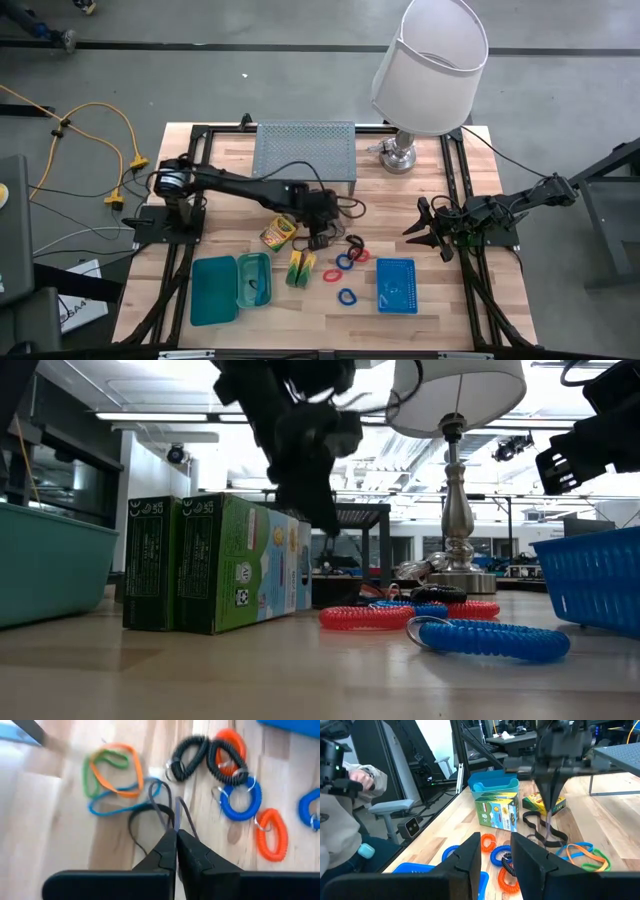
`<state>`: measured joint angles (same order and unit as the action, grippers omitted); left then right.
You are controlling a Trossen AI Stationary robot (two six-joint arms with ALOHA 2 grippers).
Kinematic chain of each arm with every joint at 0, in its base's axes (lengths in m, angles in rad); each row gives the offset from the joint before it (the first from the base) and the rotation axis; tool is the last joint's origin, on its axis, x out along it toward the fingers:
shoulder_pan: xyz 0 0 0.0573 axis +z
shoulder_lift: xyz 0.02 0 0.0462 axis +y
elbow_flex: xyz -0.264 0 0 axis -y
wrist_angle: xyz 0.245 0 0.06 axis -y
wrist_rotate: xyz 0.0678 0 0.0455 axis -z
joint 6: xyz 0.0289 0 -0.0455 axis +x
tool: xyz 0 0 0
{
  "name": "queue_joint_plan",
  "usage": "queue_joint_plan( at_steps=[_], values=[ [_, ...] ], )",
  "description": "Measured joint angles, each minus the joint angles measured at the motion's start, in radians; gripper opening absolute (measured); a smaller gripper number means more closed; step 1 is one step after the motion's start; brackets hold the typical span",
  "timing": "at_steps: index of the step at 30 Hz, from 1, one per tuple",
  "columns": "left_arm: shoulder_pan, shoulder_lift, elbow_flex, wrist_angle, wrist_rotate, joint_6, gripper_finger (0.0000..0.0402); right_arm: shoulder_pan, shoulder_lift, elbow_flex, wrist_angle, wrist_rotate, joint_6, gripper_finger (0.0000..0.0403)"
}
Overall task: Pick & Place Office Desk Supplies
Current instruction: Put the gray rubber band into the green bin
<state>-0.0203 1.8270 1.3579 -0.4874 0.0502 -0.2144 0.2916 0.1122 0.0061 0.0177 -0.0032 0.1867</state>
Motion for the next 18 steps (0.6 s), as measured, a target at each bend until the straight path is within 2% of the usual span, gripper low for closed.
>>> queue_joint_plan(
  at_steps=[18],
  values=[
    [0.006,-0.231,0.0,-0.027,-0.056,0.017,0.0001,0.0,0.0,0.0,0.0,0.0,0.0,0.0094]
  ],
)
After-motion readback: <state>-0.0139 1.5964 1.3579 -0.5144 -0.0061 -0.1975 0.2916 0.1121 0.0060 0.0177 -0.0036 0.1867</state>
